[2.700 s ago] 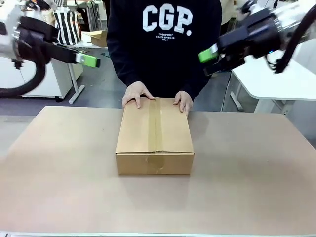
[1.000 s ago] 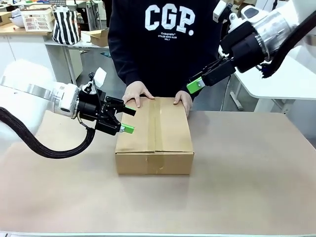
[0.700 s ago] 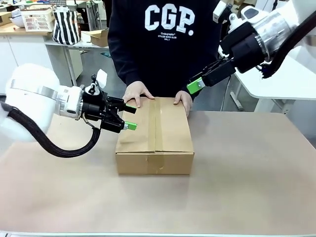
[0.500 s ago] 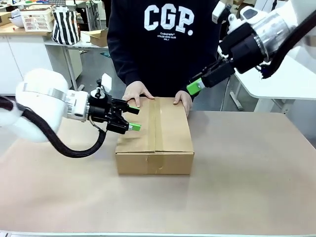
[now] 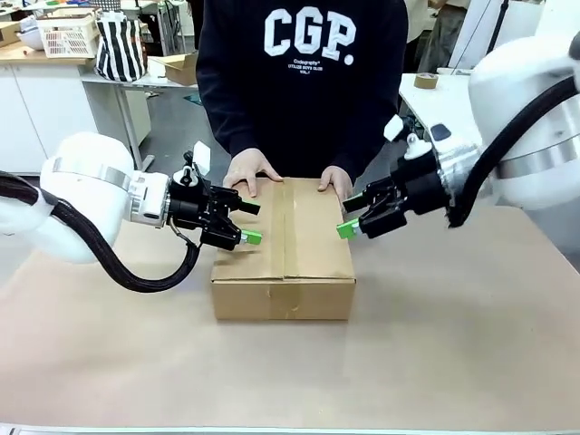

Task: Pack the gift set into the box.
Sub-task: Press and hold the closed box until the human finishes sealing it.

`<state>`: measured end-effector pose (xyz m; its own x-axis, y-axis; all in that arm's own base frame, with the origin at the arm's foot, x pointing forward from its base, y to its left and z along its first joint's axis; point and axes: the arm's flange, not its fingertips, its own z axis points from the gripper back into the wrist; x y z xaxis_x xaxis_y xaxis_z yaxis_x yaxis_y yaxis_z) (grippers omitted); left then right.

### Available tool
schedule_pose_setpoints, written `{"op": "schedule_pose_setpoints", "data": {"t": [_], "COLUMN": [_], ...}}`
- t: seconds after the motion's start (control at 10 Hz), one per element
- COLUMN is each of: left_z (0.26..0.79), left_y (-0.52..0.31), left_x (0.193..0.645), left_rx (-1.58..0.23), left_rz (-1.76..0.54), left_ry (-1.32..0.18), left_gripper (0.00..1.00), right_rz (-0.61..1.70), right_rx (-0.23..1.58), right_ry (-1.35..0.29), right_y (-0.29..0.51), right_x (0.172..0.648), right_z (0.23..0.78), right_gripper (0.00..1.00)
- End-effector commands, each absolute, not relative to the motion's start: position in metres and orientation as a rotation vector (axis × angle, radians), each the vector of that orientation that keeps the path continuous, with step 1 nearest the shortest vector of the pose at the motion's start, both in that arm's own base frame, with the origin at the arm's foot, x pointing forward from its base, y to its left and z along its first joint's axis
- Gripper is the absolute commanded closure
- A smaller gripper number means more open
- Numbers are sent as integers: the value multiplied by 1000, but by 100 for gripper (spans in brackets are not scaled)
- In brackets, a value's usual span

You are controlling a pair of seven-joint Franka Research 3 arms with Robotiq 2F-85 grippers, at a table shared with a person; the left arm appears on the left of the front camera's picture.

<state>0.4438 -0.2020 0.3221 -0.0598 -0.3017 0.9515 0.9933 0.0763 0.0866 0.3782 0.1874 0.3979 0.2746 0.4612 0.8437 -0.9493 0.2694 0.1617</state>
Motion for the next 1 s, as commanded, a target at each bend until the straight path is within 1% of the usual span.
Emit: {"op": "schedule_pose_setpoints", "data": {"t": [0.0,0.1,0.3,0.5,0.7,0.8,0.9], "left_z": [318,315,310,307,306,304,302], "left_y": [-203,-204,-204,-207,-208,-208,-208], "left_x": [445,446,447,448,449,449,449], "left_rx": [-888,-897,-916,-933,-944,-957,-961], "left_rz": [-1313,-1301,-1291,-1292,-1290,-1286,-1283], "left_ry": [-1098,-1087,-1055,-1023,-1001,-981,-963], "left_gripper": [0,0,0,0,0,0,0], "right_rz": [1043,1045,1138,1200,1265,1271,1271], "right_rx": [872,909,782,657,589,584,639], "right_ry": [-932,-972,-836,-781,-729,-715,-692], "right_y": [197,199,209,214,221,221,221], "right_x": [398,403,411,419,419,420,421], "right_z": [356,341,321,314,317,316,313], "right_gripper": [0,0,0,0,0,0,0]}}
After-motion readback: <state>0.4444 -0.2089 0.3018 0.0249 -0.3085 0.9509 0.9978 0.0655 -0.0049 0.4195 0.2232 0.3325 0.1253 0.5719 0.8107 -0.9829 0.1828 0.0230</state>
